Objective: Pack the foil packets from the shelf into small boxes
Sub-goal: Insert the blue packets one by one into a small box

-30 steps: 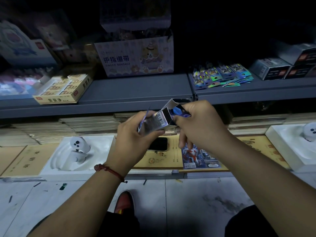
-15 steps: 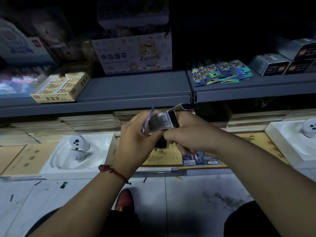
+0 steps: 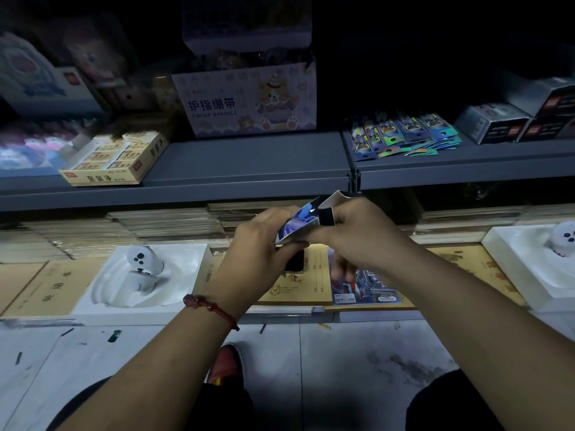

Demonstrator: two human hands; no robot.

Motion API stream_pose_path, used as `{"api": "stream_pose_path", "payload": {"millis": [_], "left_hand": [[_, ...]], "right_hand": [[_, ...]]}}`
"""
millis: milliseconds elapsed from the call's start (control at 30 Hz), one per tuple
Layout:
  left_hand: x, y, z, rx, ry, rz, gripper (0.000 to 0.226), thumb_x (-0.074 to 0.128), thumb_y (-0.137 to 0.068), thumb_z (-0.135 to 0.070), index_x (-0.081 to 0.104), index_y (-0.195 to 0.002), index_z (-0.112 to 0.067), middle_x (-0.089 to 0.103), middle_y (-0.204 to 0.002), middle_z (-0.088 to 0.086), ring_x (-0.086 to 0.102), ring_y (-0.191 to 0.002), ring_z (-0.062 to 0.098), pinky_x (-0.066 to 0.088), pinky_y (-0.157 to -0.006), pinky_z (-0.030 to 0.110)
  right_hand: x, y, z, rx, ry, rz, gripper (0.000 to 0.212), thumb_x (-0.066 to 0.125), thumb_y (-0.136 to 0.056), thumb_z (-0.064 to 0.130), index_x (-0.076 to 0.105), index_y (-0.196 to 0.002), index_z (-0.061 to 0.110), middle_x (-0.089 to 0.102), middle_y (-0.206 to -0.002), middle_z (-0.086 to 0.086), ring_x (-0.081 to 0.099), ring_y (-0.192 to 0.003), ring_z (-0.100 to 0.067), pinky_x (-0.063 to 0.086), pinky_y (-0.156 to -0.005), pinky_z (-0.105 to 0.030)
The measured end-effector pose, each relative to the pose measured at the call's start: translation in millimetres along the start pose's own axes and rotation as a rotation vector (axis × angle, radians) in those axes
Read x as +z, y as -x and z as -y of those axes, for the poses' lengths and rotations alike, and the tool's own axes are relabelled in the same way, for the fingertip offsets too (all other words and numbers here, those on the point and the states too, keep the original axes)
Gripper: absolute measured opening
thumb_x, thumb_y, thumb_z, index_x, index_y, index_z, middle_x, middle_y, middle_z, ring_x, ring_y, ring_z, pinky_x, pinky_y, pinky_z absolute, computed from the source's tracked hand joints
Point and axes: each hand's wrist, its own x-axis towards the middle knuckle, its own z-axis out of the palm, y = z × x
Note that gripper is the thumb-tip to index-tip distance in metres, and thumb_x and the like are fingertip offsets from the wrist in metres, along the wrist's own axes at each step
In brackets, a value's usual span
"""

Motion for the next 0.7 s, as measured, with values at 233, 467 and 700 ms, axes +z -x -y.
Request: {"api": "stream_pose_path", "payload": {"millis": [233, 467, 700], "left_hand": [[1, -2, -3, -0.015, -0.012, -0.067, 0.036, 0.082, -0.084, -0.019, 0.070, -0.118, -0.018, 0.061, -0.098, -0.020, 0.055, -0.088, -0.014, 0.035, -0.079, 0.000], [1, 0, -6, -0.024, -0.028, -0.123, 0.030, 0.076, -0.084, -0.009, 0.069, -0.112, -0.017, 0.053, -0.089, -0.028, 0.053, -0.083, -0.014, 0.034, -0.074, 0.000], [-1, 0, -10, -0.004, -0.007, -0.149, 0.028, 0.075, -0.087, -0.012, 0.069, -0.114, -0.014, 0.062, -0.092, -0.013, 0.054, -0.086, -0.013, 0.034, -0.075, 0.001]], "right_hand": [[7, -2, -3, -0.170, 0.159, -0.286, 0.011, 0.081, -0.087, 0.025, 0.075, -0.091, 0.017, 0.068, -0.054, -0.001, 0.064, -0.037, -0.015, 0.051, -0.037, -0.022], [11, -4, -3, -0.115, -0.068, -0.101, 0.004, 0.071, -0.096, 0.017, 0.071, -0.099, 0.014, 0.076, -0.084, -0.011, 0.072, -0.050, -0.030, 0.042, -0.035, -0.024], [11, -3, 0, -0.118, -0.033, -0.055, 0.011, 0.065, -0.100, 0.024, 0.067, -0.106, 0.016, 0.075, -0.088, -0.008, 0.072, -0.050, -0.028, 0.042, -0.035, -0.024]]}}
